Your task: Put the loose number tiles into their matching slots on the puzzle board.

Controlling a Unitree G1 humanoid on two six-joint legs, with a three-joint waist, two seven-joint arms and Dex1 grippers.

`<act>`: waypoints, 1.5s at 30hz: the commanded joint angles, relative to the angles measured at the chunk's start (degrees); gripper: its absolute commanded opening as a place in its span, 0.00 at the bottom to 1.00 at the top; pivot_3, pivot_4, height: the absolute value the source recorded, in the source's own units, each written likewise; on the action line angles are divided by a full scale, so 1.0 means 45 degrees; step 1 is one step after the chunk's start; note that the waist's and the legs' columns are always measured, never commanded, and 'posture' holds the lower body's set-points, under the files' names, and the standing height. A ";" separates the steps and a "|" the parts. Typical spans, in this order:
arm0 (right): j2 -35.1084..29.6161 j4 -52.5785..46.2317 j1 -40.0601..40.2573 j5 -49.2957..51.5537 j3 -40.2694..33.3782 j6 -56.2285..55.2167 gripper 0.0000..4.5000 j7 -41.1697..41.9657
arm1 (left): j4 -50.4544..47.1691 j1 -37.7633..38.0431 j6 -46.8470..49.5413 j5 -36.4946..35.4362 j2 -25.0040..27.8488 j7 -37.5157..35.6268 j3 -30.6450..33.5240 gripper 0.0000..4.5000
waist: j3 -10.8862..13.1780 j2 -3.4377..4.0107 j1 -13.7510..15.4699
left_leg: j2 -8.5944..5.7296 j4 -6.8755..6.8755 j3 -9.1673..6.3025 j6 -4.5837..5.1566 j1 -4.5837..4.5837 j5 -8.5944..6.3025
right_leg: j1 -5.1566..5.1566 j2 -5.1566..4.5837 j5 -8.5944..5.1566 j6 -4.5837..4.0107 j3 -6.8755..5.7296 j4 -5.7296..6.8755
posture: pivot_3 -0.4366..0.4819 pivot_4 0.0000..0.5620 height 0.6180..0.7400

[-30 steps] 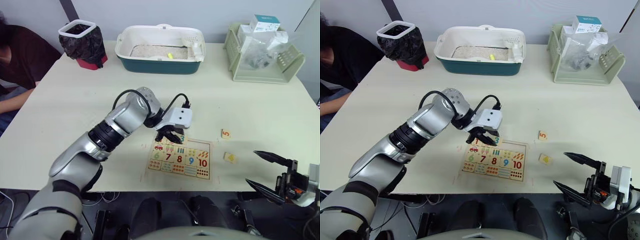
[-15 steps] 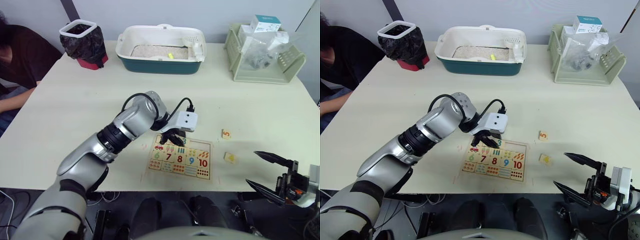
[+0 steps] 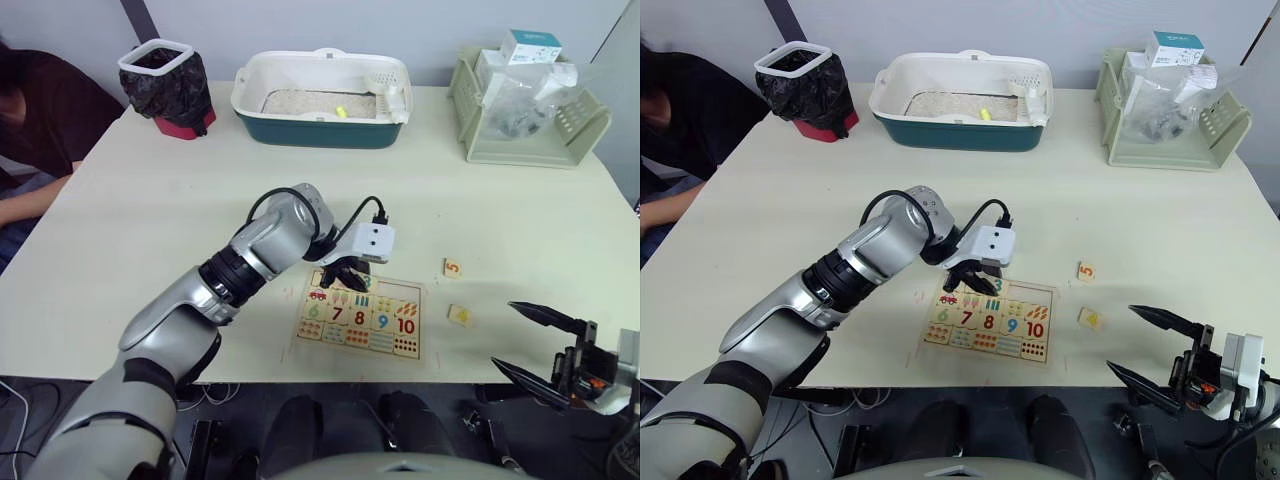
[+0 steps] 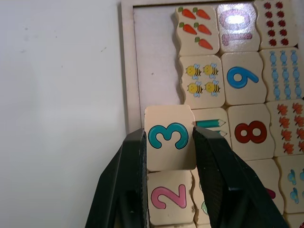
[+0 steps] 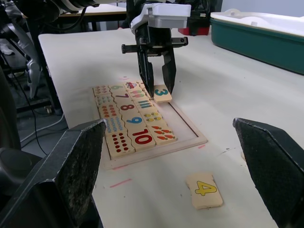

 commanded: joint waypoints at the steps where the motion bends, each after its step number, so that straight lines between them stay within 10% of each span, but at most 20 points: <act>1: -0.0014 -0.0420 0.0154 0.0100 -0.0306 -0.0228 1.00 -0.0026 | -0.0168 -0.0150 -0.0090 0.0186 0.0009 -0.0077 0.0008 0.21 | 0.0000 0.0000 0.0005 | 0.0000 0.0000 0.0000 0.0000 0.0000 0.0000 | 0.0000 0.0000 0.0000 0.0000 0.0000 0.0000 | 0.48 0.27 1.00; 30: -0.0055 -0.0199 0.0255 -0.0062 -0.0288 -0.0494 1.00 -0.0023 | -0.0505 0.0181 0.0015 0.0408 -0.0089 -0.0101 -0.0019 0.21 | 0.0000 0.0000 0.0002 | 0.0000 0.0000 0.0000 0.0000 0.0000 0.0000 | 0.0000 -0.0001 0.0001 -0.0001 0.0000 0.0000 | 0.48 0.27 1.00; 37: -0.0033 -0.0170 0.0238 -0.0076 -0.0267 -0.0519 1.00 -0.0016 | -0.0431 0.0154 0.0057 0.0361 -0.0193 0.0014 0.0090 0.97 | 0.0000 0.0000 0.0002 | 0.0000 0.0000 0.0000 0.0000 0.0000 0.0000 | 0.0000 0.0000 0.0001 -0.0001 0.0000 0.0000 | 0.48 0.27 1.00; 45: 0.0011 -0.0110 0.0231 -0.0100 -0.0261 -0.0566 1.00 -0.0028 | 0.0479 -0.0651 0.0371 -0.0154 -0.0554 -0.0087 0.0775 0.99 | 0.0000 0.0000 0.0011 | 0.0000 0.0001 0.0000 0.0000 -0.0001 0.0000 | 0.0000 0.0000 0.0000 0.0000 -0.0001 0.0000 | 0.48 0.27 1.00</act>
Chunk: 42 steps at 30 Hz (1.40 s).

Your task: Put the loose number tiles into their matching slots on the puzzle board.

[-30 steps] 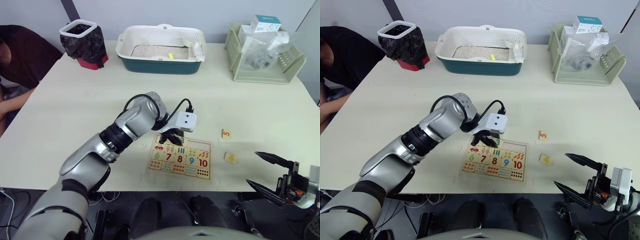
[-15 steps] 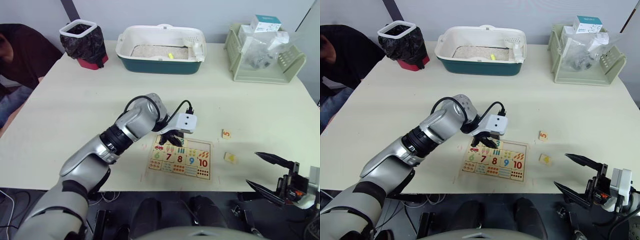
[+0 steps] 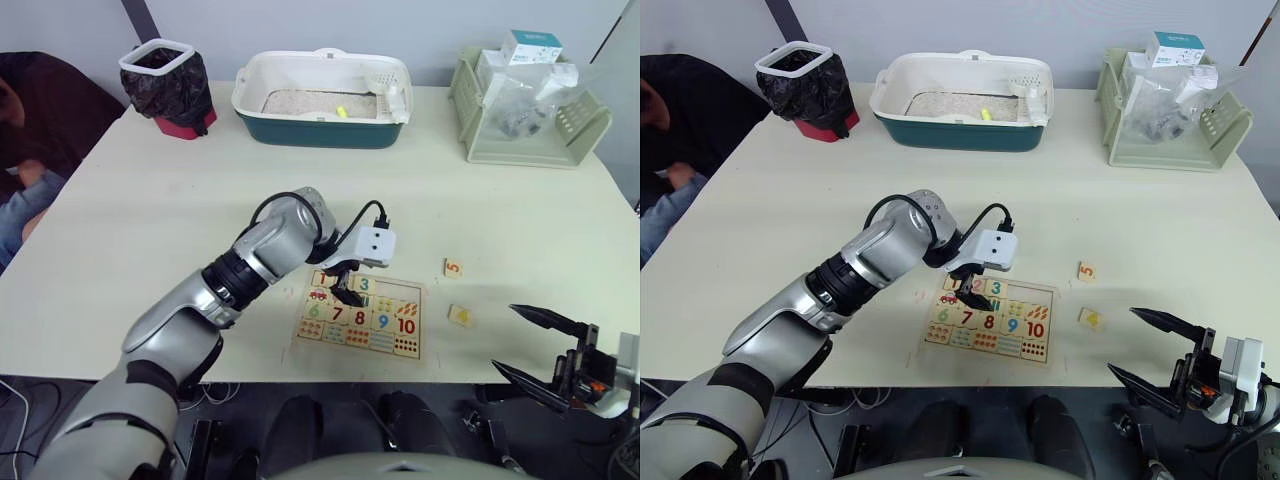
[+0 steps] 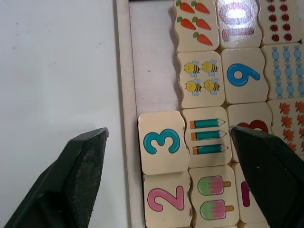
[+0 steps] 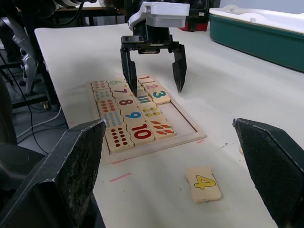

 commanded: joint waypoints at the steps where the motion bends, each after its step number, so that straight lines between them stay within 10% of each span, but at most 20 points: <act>1: 0.0027 -0.0120 0.0041 0.0092 -0.0251 -0.0258 1.00 0.0027 | 0.0594 -0.0724 0.0078 -0.0423 -0.0249 -0.0035 0.0801 0.99 | 0.0000 0.0000 -0.0003 | -0.0001 0.0001 0.0000 0.0000 0.0000 0.0000 | 0.0000 0.0000 0.0000 0.0000 0.0001 0.0000 | 0.48 0.27 1.00; 18: 0.0147 -0.0043 0.0118 0.0075 -0.0221 -0.0342 1.00 0.0008 | 0.3573 -0.0587 -0.3055 -0.2050 -0.0064 -0.0171 0.3368 0.99 | -0.0001 0.0004 -0.0021 | -0.0001 0.0000 -0.0001 0.0000 -0.0001 0.0000 | -0.0001 0.0001 0.0001 0.0001 0.0000 0.0000 | 0.48 0.27 1.00; 21: 0.0113 -0.0014 0.0114 0.0099 -0.0247 -0.0334 1.00 0.0031 | 0.3472 -0.0086 -0.3592 -0.2371 0.0309 -0.0680 0.3674 0.82 | -0.0002 0.0005 -0.0035 | 0.0000 -0.0001 -0.0001 0.0000 0.0000 0.0000 | -0.0001 0.0000 0.0001 0.0000 0.0000 0.0000 | 0.48 0.27 1.00; 28: 0.0028 0.0034 -0.0003 0.0127 -0.0233 -0.0273 1.00 0.0051 | 0.3480 0.0508 -0.4431 -0.2139 0.0630 -0.0946 0.3559 0.02 | -0.0002 0.0004 0.0016 | -0.0005 0.0011 -0.0001 0.0000 -0.0002 0.0000 | 0.0004 -0.0002 0.0002 0.0002 0.0000 0.0002 | 0.48 0.27 1.00; 42: 0.0024 0.0145 0.0183 0.0192 -0.0491 -0.0284 1.00 0.0005 | 0.3174 0.1354 -0.4468 -0.1418 0.0727 -0.1013 0.2994 0.01 | -0.0002 0.0005 -0.0007 | -0.0004 0.0012 -0.0004 0.0000 -0.0002 0.0000 | 0.0003 0.0000 0.0003 0.0002 0.0000 0.0005 | 0.48 0.27 1.00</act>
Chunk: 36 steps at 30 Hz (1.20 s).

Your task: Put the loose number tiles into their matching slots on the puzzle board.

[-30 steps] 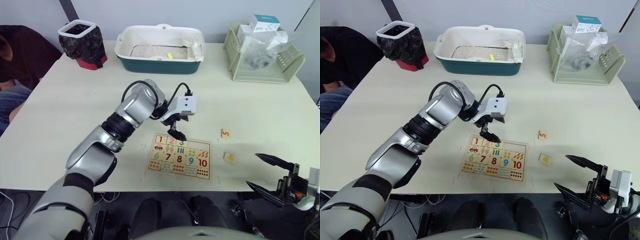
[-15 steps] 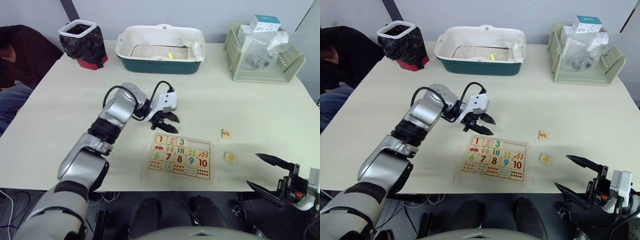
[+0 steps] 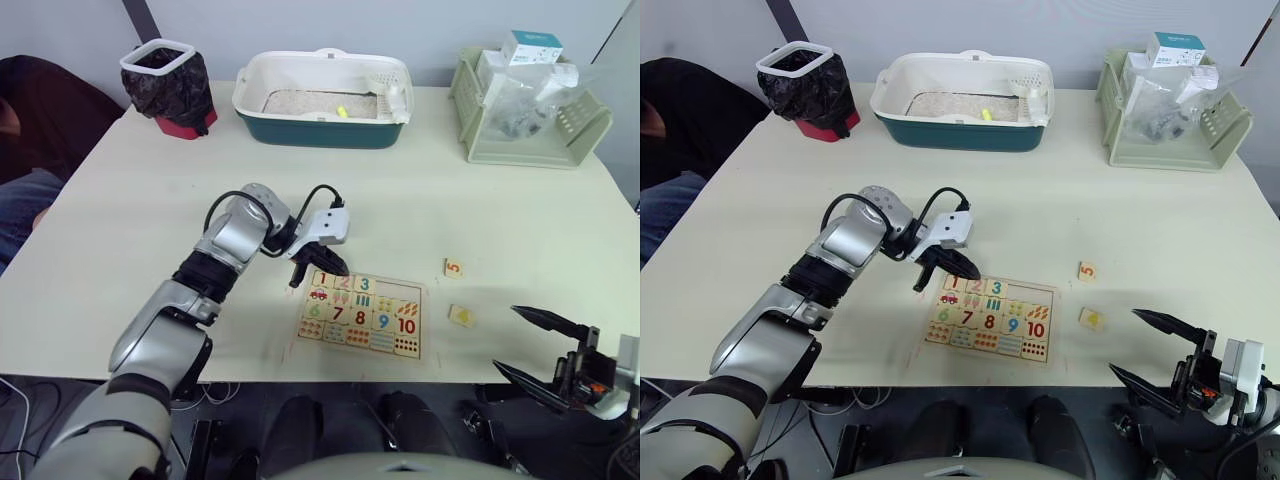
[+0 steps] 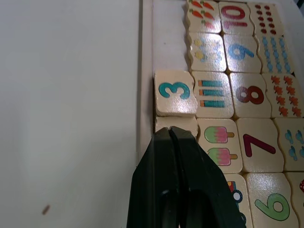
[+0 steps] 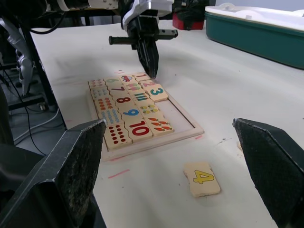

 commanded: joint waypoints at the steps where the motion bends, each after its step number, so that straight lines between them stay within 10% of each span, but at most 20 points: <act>1: -0.0097 -0.0114 0.0116 0.0212 -0.0479 -0.0145 1.00 0.0020 | -0.0450 0.0027 -0.0071 0.0075 0.0042 0.0037 0.0044 0.01 | 0.0000 0.0000 -0.0002 | 0.0000 0.0000 0.0000 0.0000 0.0000 0.0000 | 0.0000 0.0001 0.0000 0.0000 0.0000 0.0000 | 0.48 0.27 1.00; 36: -0.0017 -0.0228 0.0261 0.0136 -0.0417 -0.0225 1.00 -0.0171 | -0.0248 0.0038 -0.0200 0.0527 -0.0610 0.0156 -0.0070 0.01 | -0.0001 0.0002 -0.0001 | 0.0000 0.0002 0.0000 0.0000 0.0005 0.0000 | 0.0005 0.0000 0.0000 0.0000 0.0000 0.0002 | 0.48 0.27 1.00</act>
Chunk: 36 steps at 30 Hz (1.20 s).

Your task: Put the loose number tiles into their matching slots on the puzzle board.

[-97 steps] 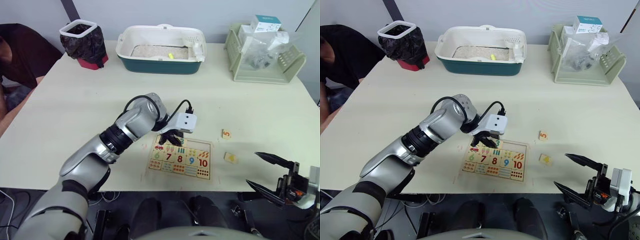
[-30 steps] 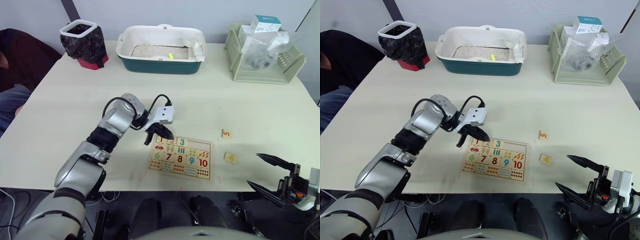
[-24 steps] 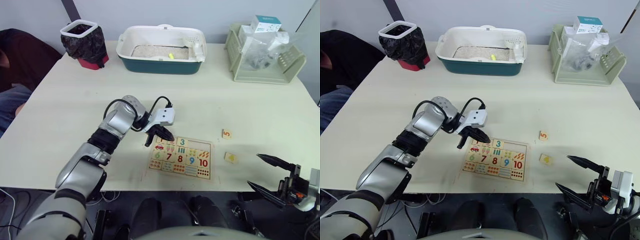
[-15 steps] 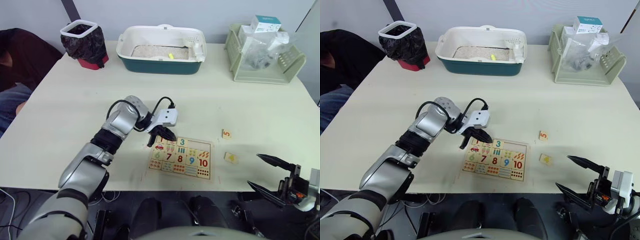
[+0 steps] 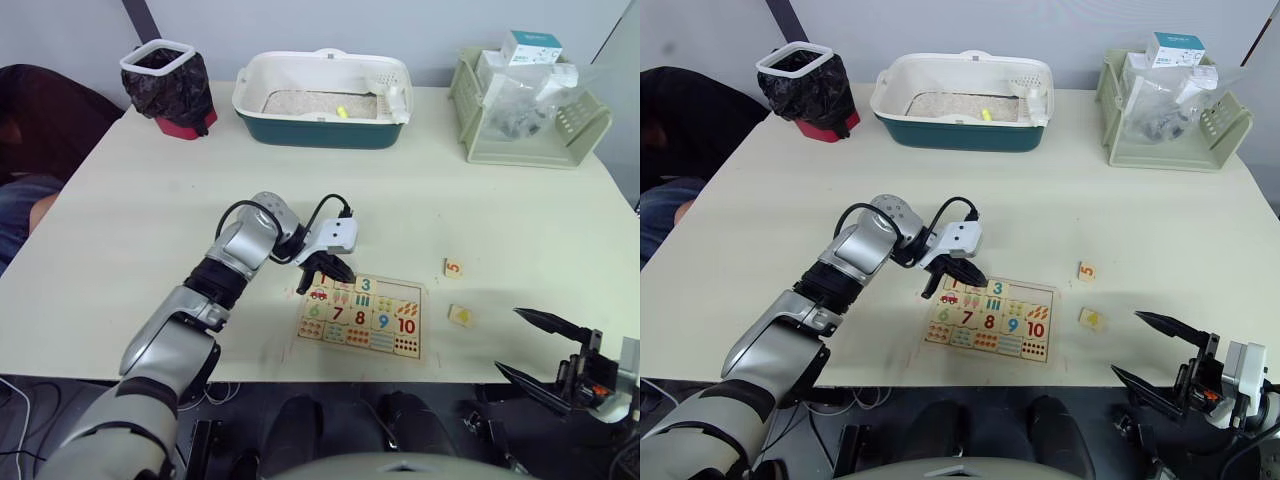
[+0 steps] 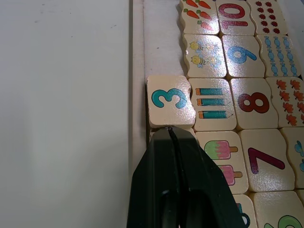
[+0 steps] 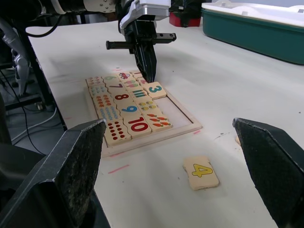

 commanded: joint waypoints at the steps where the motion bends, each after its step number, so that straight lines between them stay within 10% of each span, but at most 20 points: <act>1: -0.0020 -0.0246 0.0073 0.0131 -0.0351 -0.0161 1.00 -0.0061 | -0.0280 -0.0172 0.0130 0.0080 -0.0039 -0.0005 -0.0076 0.01 | 0.0000 0.0000 0.0000 | 0.0000 0.0000 0.0000 0.0000 0.0000 0.0000 | 0.0000 0.0000 0.0000 0.0000 0.0000 0.0000 | 0.48 0.27 1.00; 36: 0.0035 -0.0141 0.0077 0.0041 -0.0239 -0.0283 1.00 0.0003 | -0.0206 0.0115 -0.0167 0.0349 -0.0009 0.0097 -0.0186 0.01 | 0.0000 0.0000 0.0002 | 0.0000 0.0001 -0.0001 0.0000 0.0012 0.0000 | 0.0013 0.0000 0.0000 0.0000 0.0000 0.0000 | 0.48 0.27 1.00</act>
